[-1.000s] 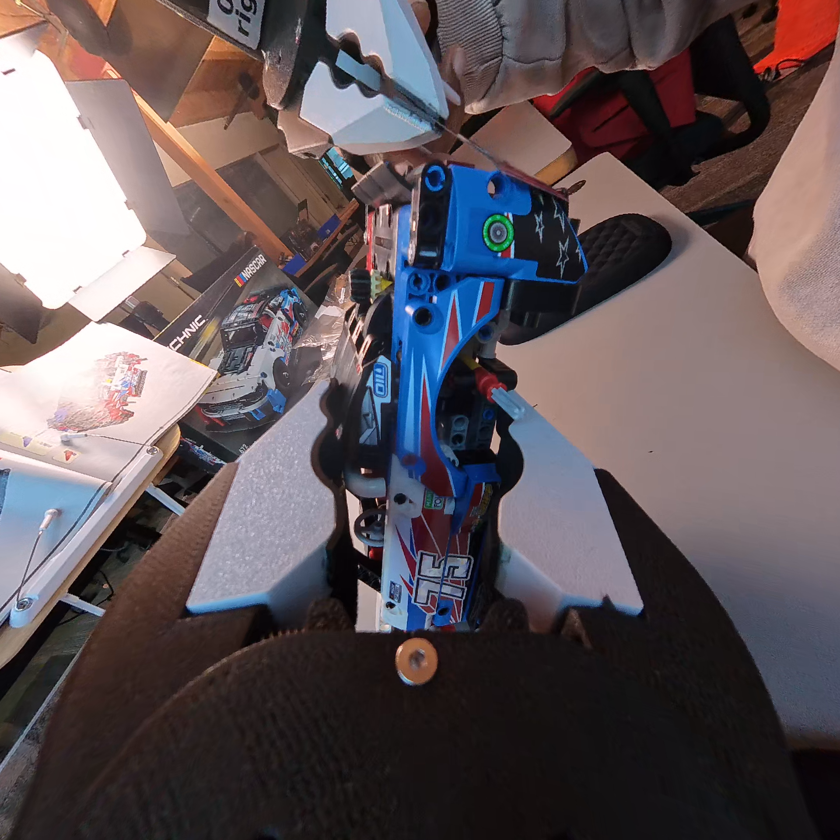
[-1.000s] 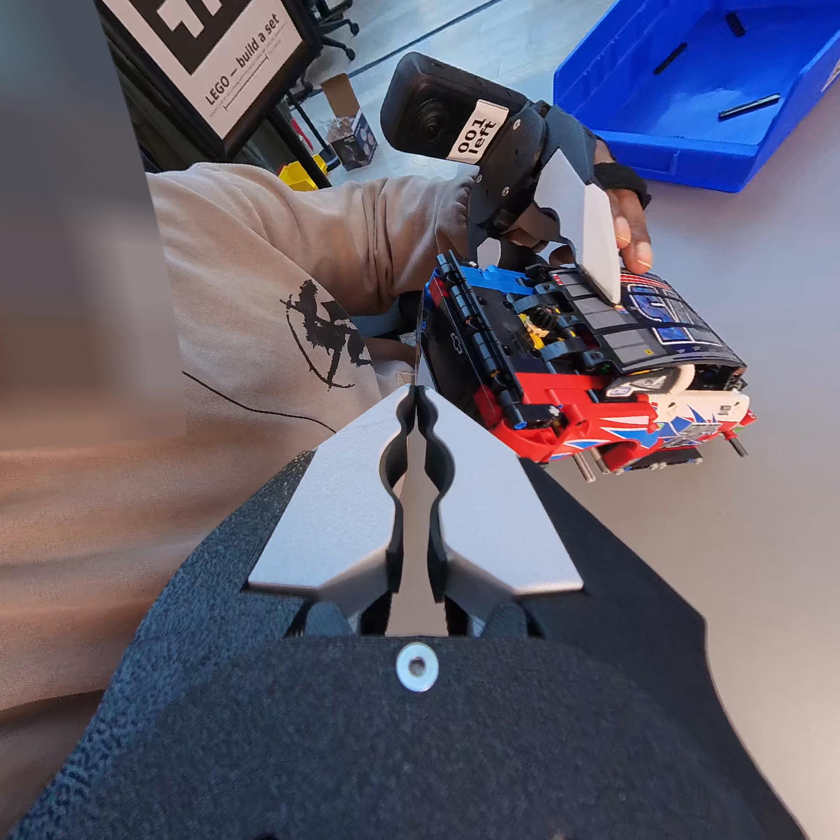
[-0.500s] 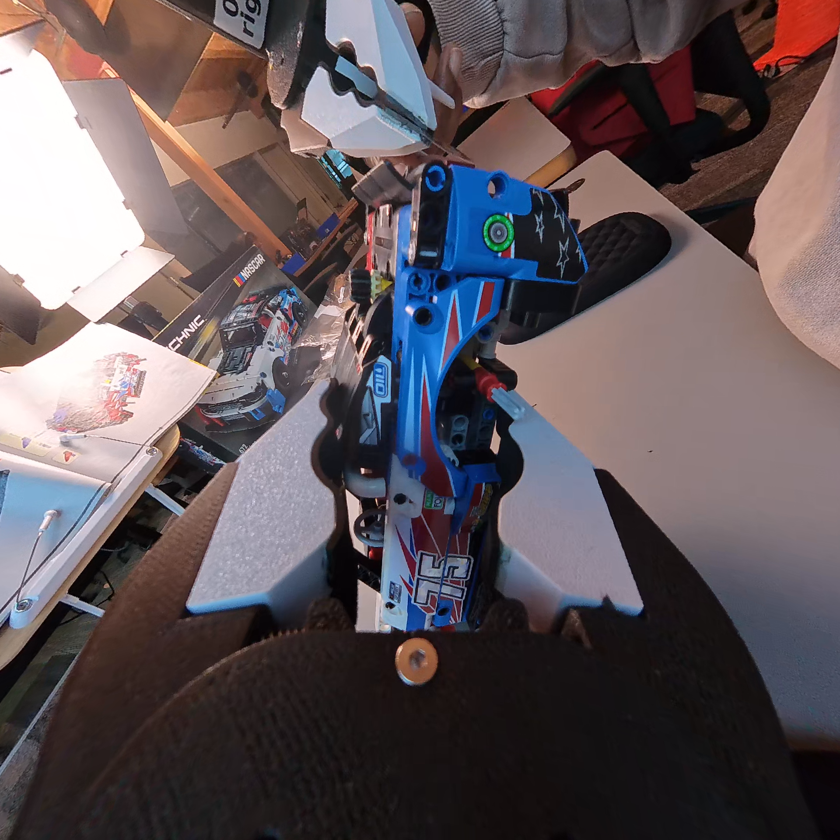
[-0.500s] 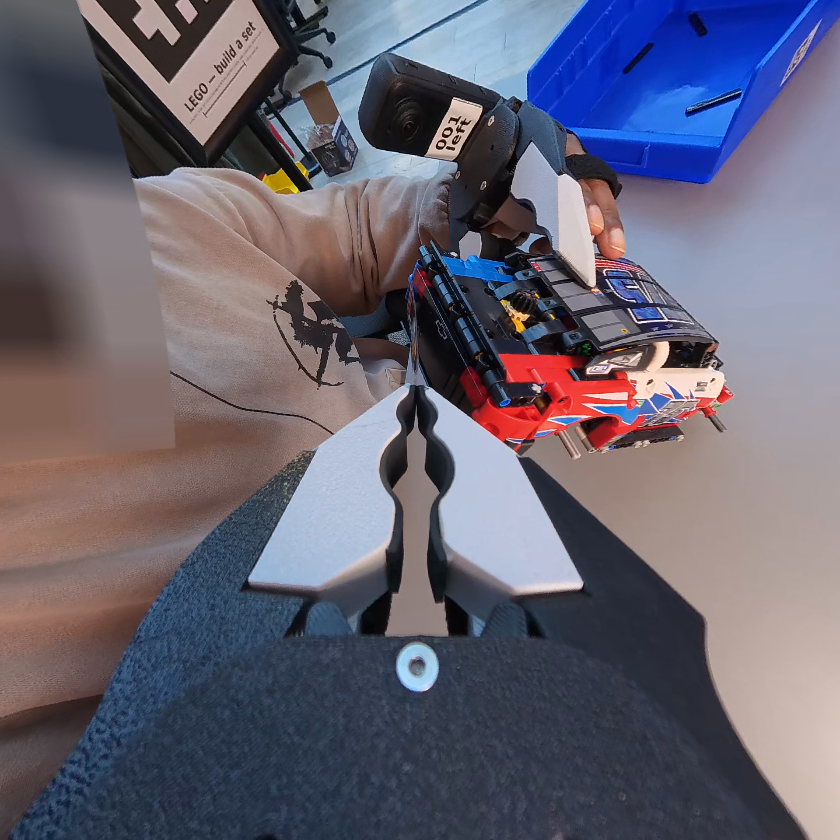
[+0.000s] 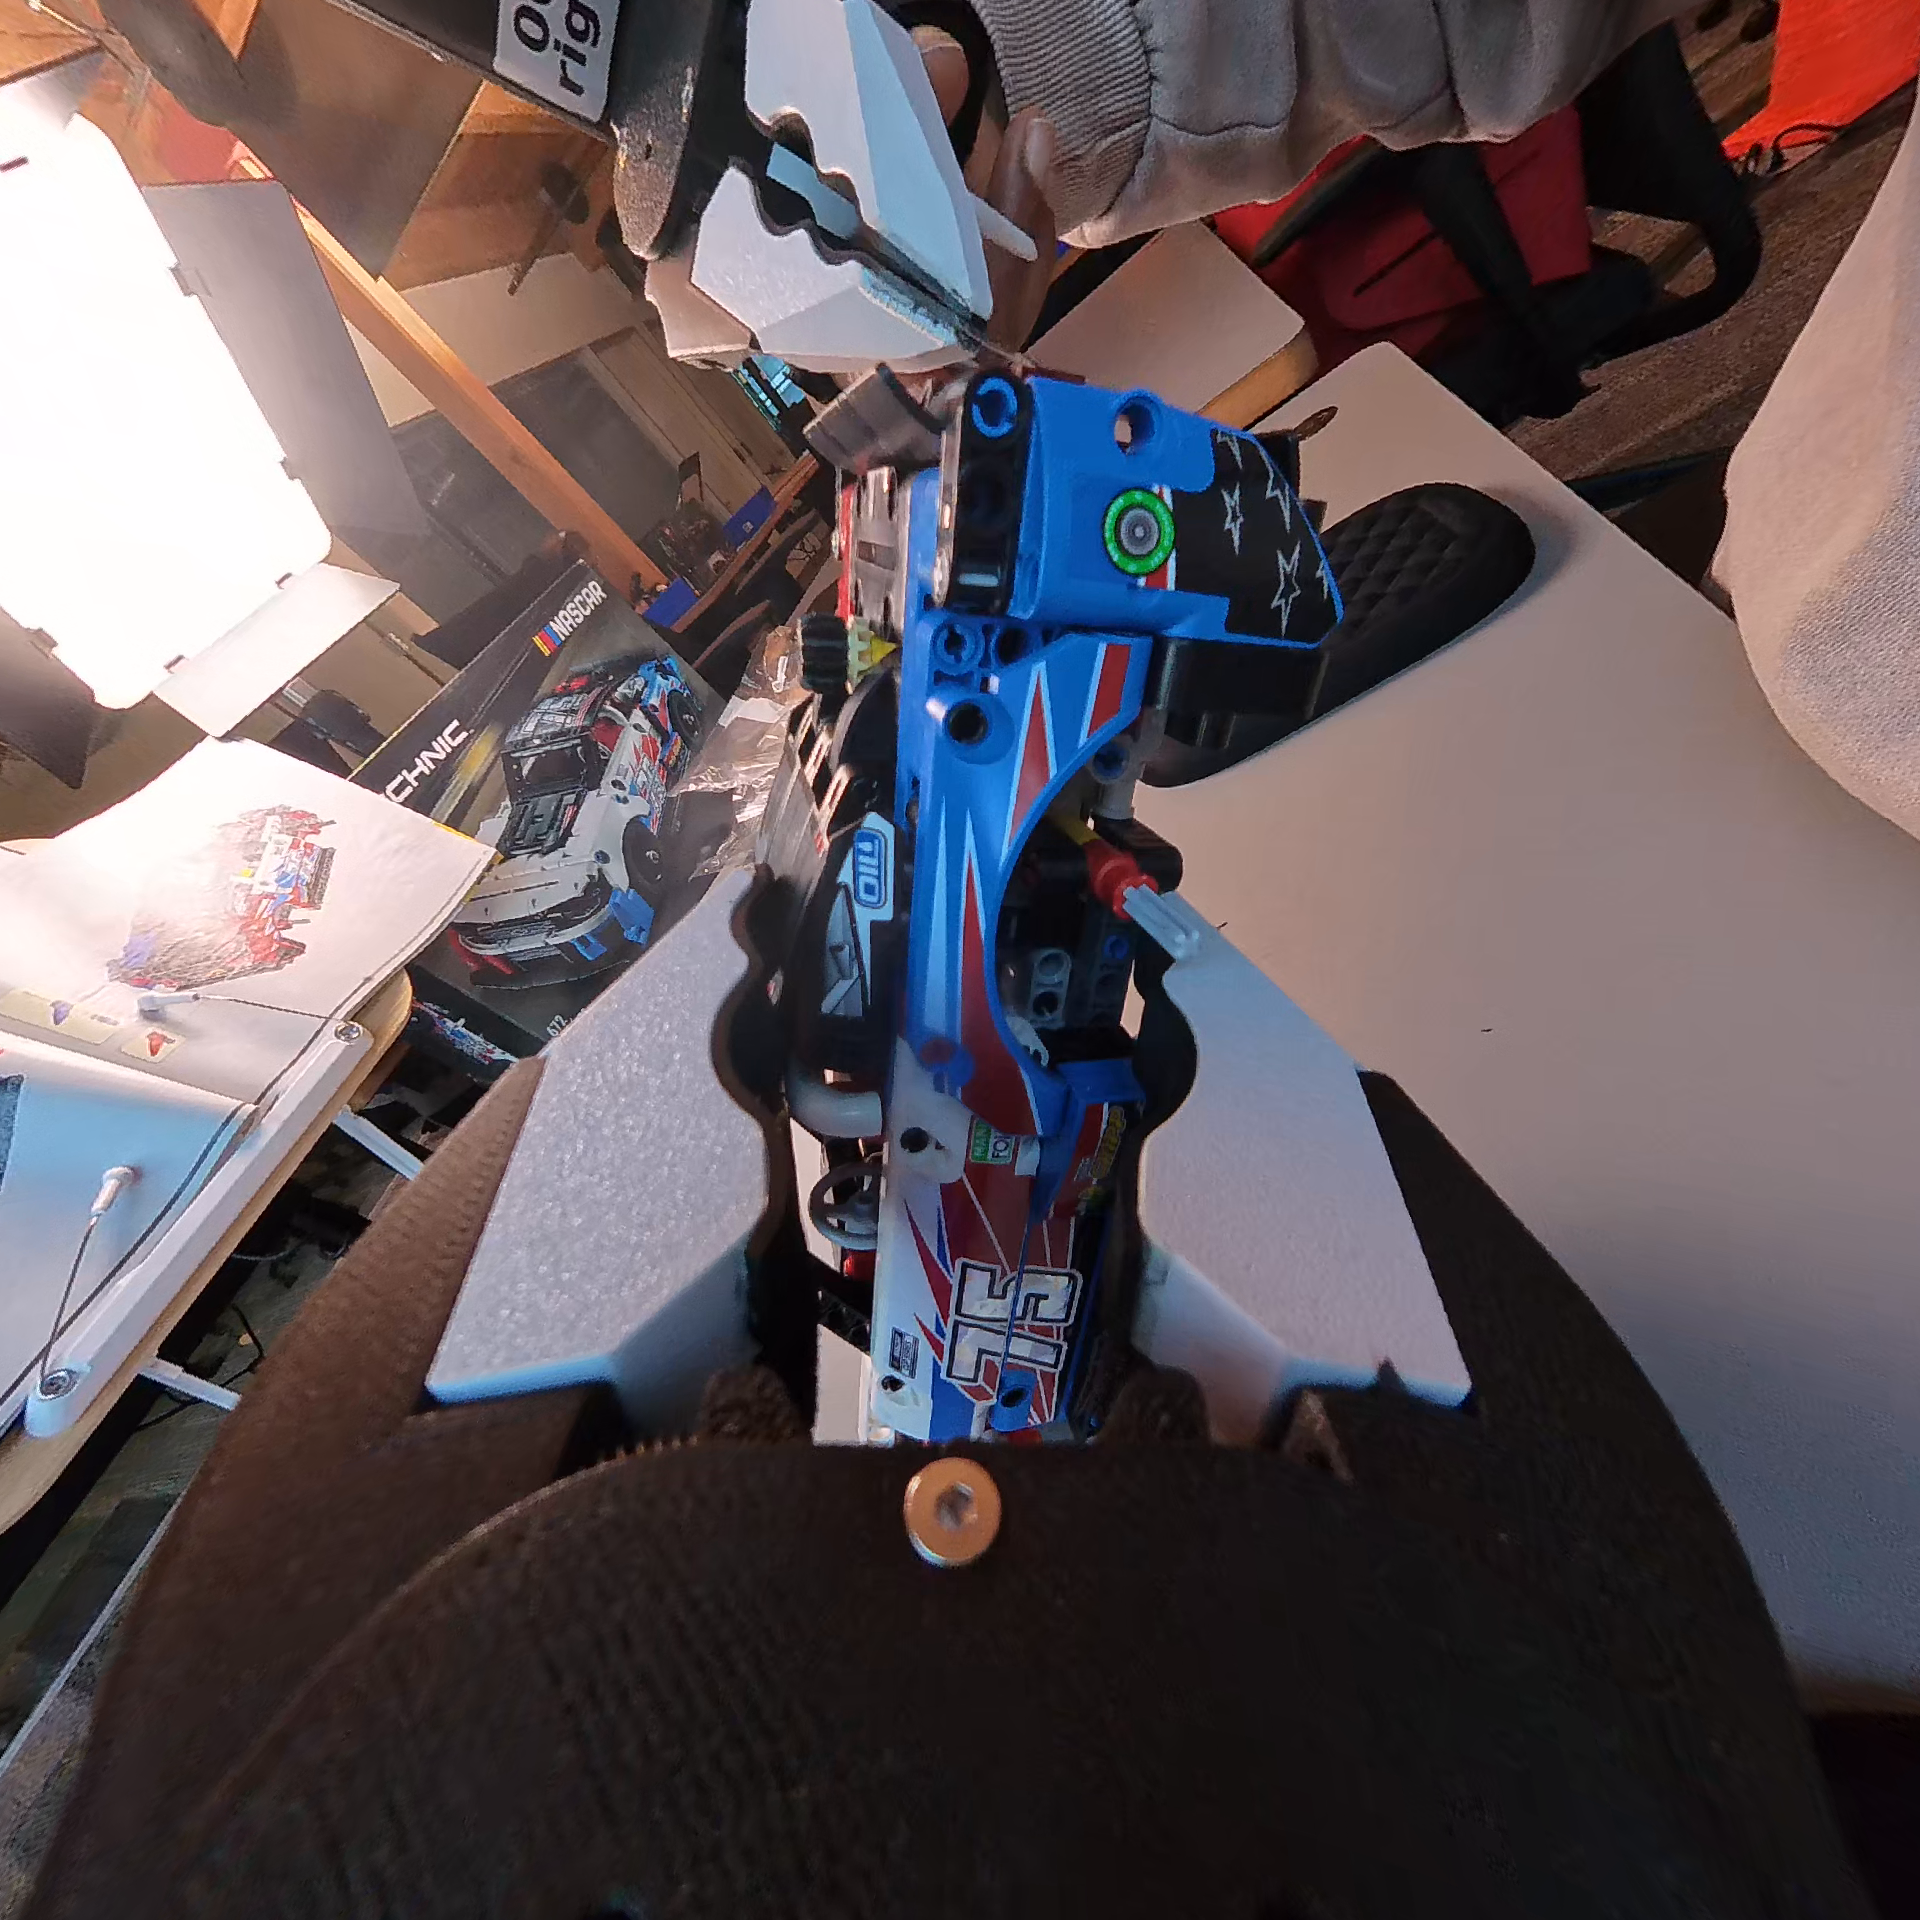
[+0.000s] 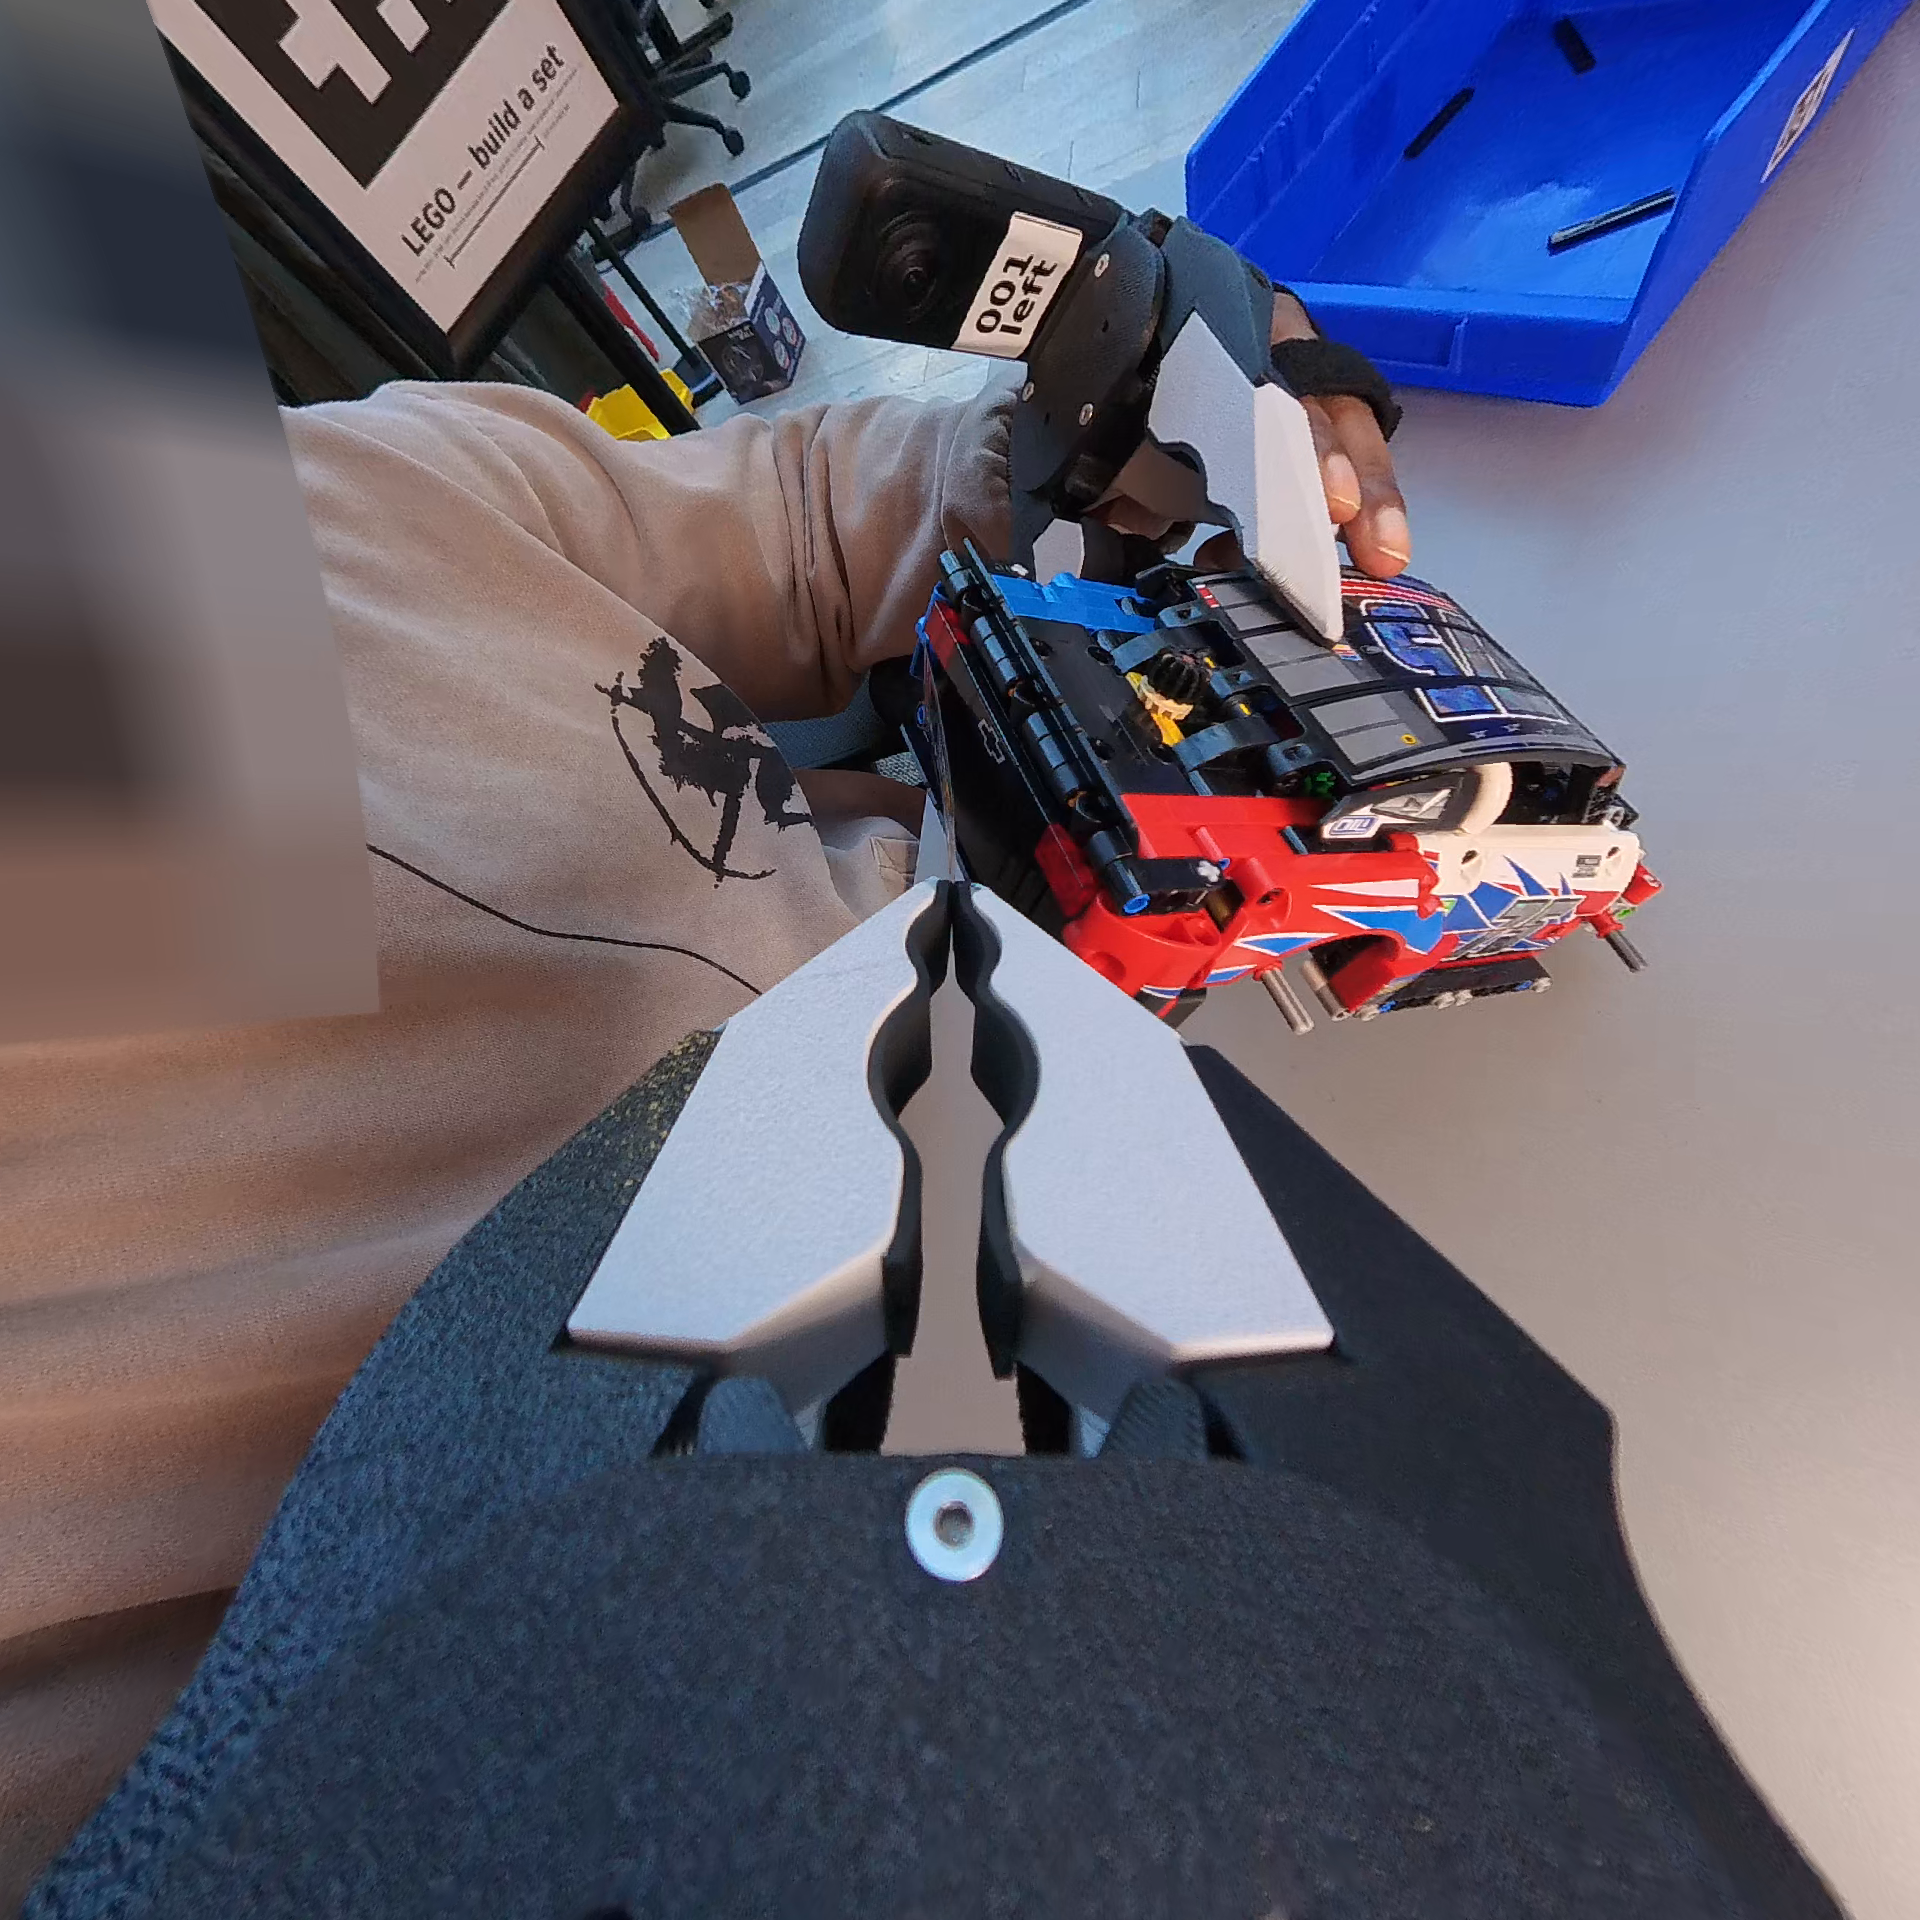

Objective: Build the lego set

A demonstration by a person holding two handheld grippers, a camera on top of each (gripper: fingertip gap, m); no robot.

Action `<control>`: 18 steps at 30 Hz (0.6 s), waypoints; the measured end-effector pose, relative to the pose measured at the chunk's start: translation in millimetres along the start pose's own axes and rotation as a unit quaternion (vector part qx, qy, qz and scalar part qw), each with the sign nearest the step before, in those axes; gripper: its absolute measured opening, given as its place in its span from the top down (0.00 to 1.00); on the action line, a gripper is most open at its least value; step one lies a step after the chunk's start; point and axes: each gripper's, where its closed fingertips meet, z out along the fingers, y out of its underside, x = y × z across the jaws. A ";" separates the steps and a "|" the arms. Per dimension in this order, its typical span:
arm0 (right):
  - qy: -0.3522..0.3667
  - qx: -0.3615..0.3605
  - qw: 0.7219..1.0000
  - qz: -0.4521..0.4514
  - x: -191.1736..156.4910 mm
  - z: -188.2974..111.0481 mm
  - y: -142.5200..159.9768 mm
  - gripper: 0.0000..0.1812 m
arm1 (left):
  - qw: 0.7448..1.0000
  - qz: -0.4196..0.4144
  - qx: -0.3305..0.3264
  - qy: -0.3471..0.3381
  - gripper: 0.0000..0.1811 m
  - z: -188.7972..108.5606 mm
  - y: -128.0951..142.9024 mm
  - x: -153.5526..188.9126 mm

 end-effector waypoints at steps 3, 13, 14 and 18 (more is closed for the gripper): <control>0.001 0.001 1.000 0.000 0.2 -0.3 -0.1 1.00 | 1.000 0.000 0.000 0.000 0.63 0.1 0.0 0.1; -0.002 0.011 1.000 0.010 1.2 -0.9 0.6 1.00 | 1.000 0.000 0.000 0.000 0.63 -0.2 0.1 -0.2; -0.002 0.012 1.000 0.010 1.2 -0.9 0.9 1.00 | 1.000 0.000 0.000 0.000 0.63 -0.1 0.0 -0.3; -0.002 0.016 1.000 0.014 1.6 -1.4 1.0 1.00 | 1.000 0.000 0.000 0.000 0.63 -0.1 0.1 -0.4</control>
